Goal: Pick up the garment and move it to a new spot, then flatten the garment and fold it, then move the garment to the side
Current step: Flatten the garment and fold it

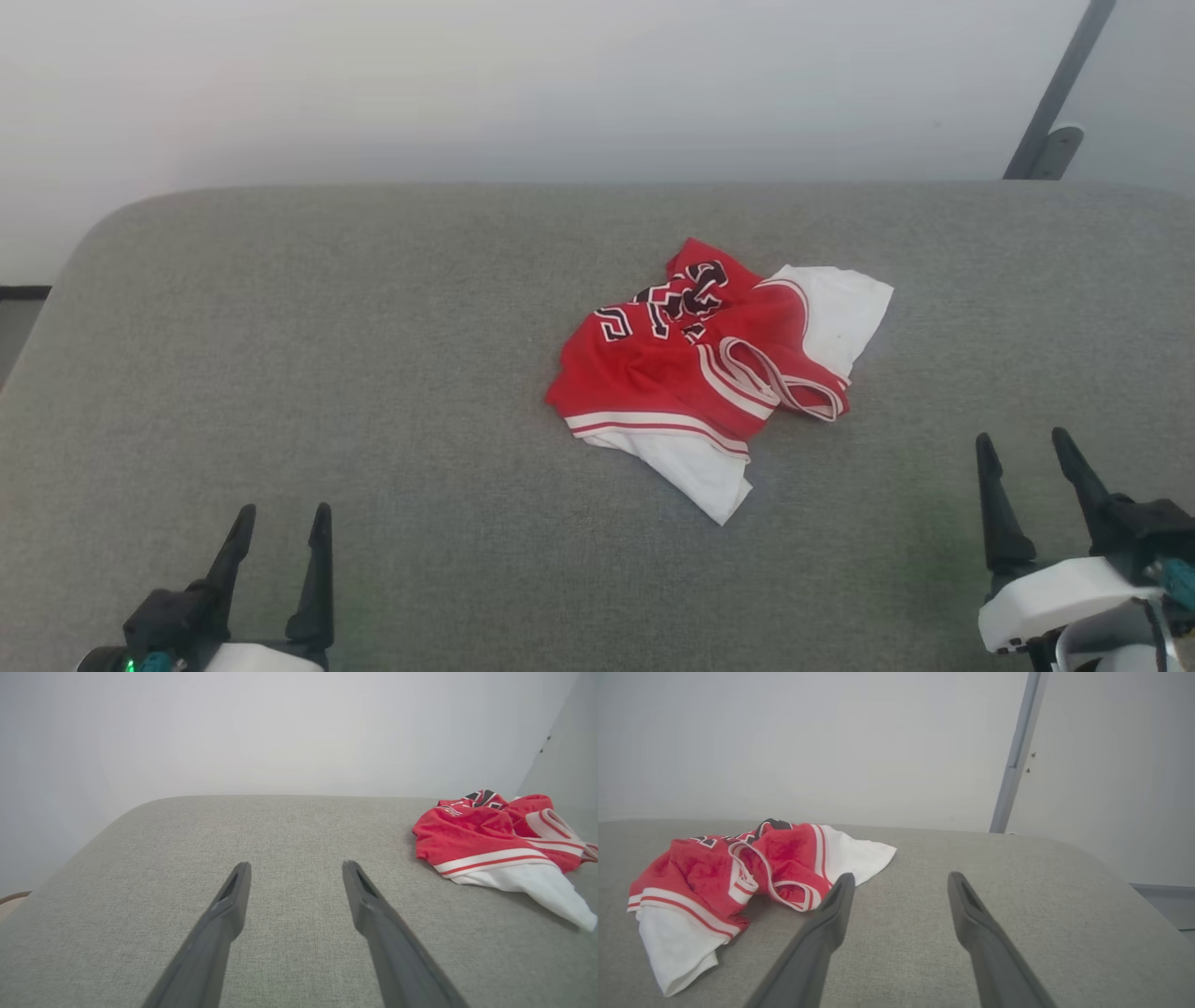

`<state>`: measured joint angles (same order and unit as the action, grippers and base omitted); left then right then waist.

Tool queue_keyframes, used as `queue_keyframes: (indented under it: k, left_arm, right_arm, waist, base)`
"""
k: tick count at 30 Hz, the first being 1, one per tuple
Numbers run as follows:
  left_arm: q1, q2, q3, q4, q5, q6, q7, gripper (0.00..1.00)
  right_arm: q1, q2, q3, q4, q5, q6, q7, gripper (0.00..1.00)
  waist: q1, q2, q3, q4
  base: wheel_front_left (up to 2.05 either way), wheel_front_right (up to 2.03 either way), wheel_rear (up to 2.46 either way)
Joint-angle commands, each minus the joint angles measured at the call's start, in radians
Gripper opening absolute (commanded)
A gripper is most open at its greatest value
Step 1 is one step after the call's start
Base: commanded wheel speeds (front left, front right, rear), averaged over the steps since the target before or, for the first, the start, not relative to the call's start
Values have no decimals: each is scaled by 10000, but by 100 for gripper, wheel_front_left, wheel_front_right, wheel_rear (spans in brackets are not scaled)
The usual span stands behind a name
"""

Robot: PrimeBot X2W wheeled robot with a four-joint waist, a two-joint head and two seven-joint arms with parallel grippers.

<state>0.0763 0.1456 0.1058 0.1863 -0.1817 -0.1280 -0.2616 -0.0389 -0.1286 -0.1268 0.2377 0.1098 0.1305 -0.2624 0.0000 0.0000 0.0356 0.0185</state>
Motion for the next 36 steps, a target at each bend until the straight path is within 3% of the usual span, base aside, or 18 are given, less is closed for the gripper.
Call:
queue_keyframes:
  k: [1,7,12,17,23,34,35,36]
  left_arm:
    - [-174,-47,4,-58,70,-23,-49,100]
    - [-629,-268,-440,-238,66,-31,-49,100]
    - [-1293,-382,-879,-226,157,-26,-49,100]
    - [-1898,-470,-1180,-175,98,-27,-49,100]
    - [-2542,-559,-1422,-187,53,-27,-49,100]
    - [-3295,-759,-1665,-188,-51,-27,-49,100]
    - [-3316,-777,-1665,-177,-66,-27,-49,100]
    - [-3322,-786,-1661,-158,-79,-27,-49,100]
  right_arm:
    - [-163,-101,62,111,35,5,-35,100]
    - [-1526,-1142,1048,1157,640,-2,915,100]
    - [-3439,-2512,2197,1711,1388,3,2857,100]
    - [-5286,-3761,3617,2296,2690,3,5531,100]
    - [-6985,-4747,4840,2709,4200,2,7821,100]
    - [-8467,-5047,5820,3636,5381,5,9678,100]
    - [-8475,-5051,5934,3671,5464,6,9748,88]
    - [-8478,-5053,6004,3722,5544,5,9791,42]
  waist:
    - [0,0,93,66]
    - [0,0,859,419]
    - [0,0,1712,735]
    - [0,0,2511,1066]
    - [0,0,3296,1414]
    - [0,0,4287,1787]
    - [0,0,4319,1790]
    - [0,0,4337,1788]
  base:
    - [0,0,0]
    - [0,0,0]
    - [0,0,0]
    - [0,0,0]
    - [0,0,0]
    - [0,0,0]
    - [0,0,0]
    - [0,0,0]
